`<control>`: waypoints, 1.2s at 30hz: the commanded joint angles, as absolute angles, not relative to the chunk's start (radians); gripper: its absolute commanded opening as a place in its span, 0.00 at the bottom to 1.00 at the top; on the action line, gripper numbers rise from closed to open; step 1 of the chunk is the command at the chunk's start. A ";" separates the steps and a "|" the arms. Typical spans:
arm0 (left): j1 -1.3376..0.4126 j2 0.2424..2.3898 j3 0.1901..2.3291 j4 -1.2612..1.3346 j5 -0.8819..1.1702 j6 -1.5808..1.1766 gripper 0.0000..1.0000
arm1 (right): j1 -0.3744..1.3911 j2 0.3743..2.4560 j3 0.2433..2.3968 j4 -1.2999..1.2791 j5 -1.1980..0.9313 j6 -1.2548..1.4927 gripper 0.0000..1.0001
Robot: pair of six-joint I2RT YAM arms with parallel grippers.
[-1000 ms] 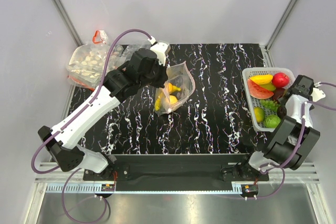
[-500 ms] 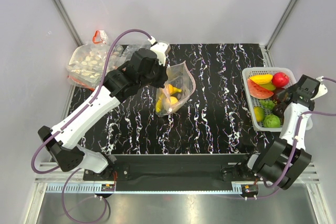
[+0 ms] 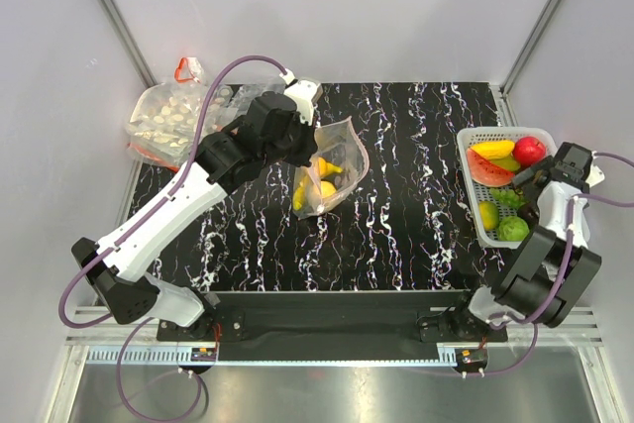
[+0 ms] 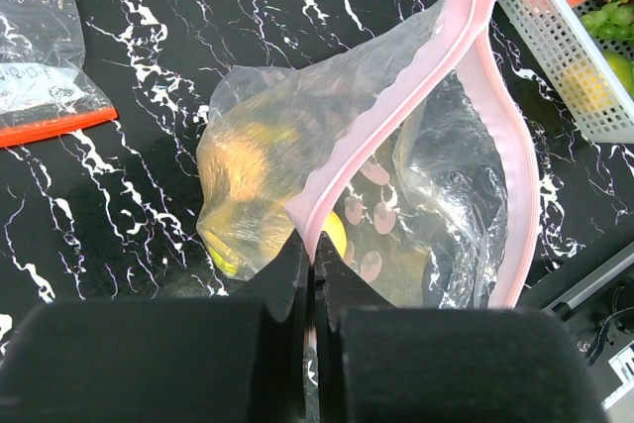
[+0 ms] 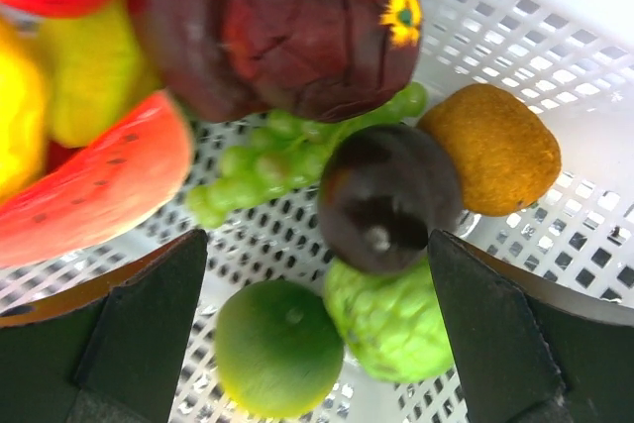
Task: Place the food in the zip-top bag and seal the zipper
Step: Pick up the fake fruit from the bin.
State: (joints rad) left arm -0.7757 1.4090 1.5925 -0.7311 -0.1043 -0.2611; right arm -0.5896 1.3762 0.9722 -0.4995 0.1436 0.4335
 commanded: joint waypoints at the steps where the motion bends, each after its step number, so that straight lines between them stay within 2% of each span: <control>1: -0.781 1.391 1.623 -0.677 -0.109 -0.247 0.00 | -0.591 1.422 1.011 -0.508 0.221 0.431 1.00; 10: -0.787 1.396 1.623 -0.681 -0.126 -0.245 0.00 | -0.591 1.431 0.920 -0.433 0.301 0.502 1.00; 15: -0.788 1.397 1.624 -0.684 -0.130 -0.244 0.00 | -0.591 1.434 0.916 -0.420 0.321 0.514 0.89; 18: -0.788 1.396 1.625 -0.687 -0.140 -0.241 0.00 | -0.589 1.422 0.897 -0.403 0.336 0.523 0.86; 21: -0.788 1.393 1.624 -0.686 -0.143 -0.239 0.00 | -0.589 1.419 0.882 -0.393 0.351 0.532 0.80; 26: -0.790 1.391 1.628 -0.687 -0.141 -0.239 0.00 | -0.588 1.378 0.865 -0.388 0.267 0.515 0.43; 36: -0.819 1.393 1.640 -0.709 -0.233 -0.210 0.00 | -0.581 1.054 0.917 -0.463 -0.055 0.436 0.40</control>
State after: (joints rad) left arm -0.8116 1.4090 1.5932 -0.7506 -0.1776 -0.2352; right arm -0.5880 1.1236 0.8654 -0.4591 0.1017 0.4820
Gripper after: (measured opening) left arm 0.012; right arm 0.655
